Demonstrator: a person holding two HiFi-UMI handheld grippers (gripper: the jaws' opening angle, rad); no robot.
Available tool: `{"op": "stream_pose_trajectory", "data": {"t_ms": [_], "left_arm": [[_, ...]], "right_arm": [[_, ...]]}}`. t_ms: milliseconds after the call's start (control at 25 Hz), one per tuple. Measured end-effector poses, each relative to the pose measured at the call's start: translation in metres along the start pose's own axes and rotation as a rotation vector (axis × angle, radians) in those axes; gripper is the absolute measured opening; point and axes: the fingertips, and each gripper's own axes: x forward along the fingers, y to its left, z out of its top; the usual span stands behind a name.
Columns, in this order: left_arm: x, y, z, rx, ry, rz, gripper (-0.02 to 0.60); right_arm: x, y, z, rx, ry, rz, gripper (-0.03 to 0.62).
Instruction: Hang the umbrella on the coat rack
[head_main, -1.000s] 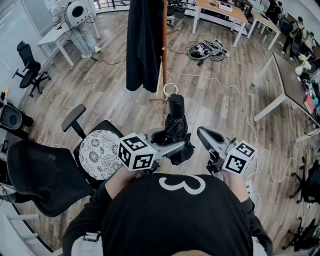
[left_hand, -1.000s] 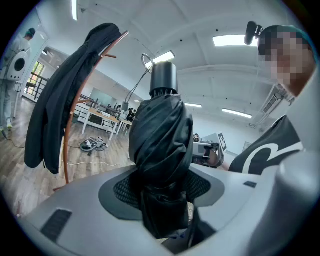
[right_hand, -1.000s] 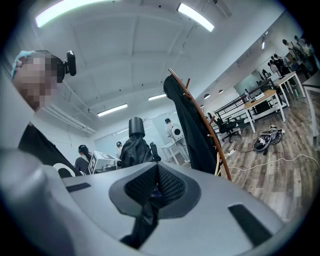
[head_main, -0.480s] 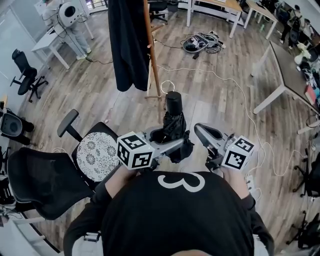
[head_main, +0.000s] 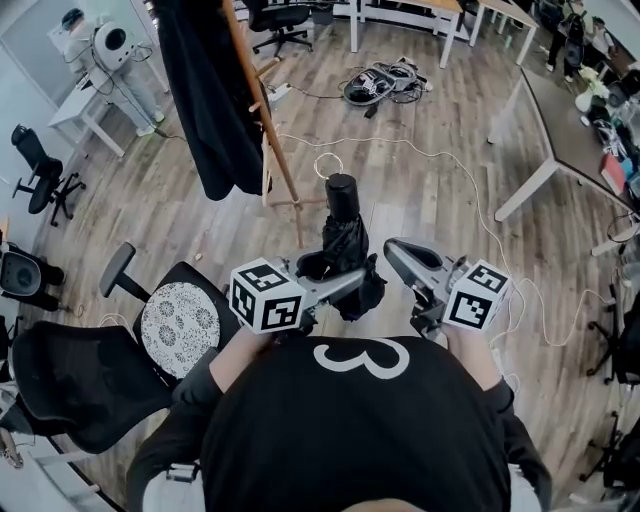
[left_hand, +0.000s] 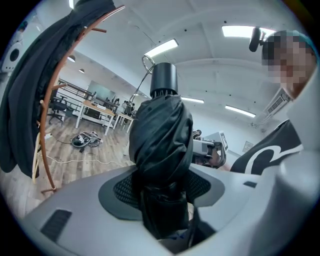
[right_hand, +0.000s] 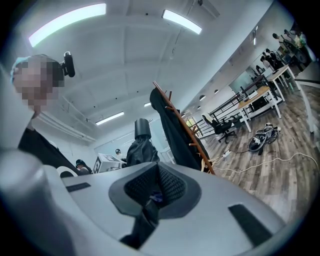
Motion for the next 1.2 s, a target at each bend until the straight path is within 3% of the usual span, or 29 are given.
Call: {"op": "stream_pose_trajectory", "data": {"t_ms": [200,640,1200], "left_arm": [[0.04,-0.007,0.016,0.022,-0.002,-0.009,0.249],[0.072,-0.01,0.034,0.028,-0.028,0.005,0.249],[0.09,0.035,0.037,-0.006,-0.032,0.022,0.249]], "right_arm": [[-0.022,-0.027,0.024,-0.029,-0.003,0.003,0.026],[-0.048,-0.049,0.045,-0.064,-0.027,0.004,0.026],[-0.02,-0.093,0.041,-0.031,0.004,0.005,0.026]]}}
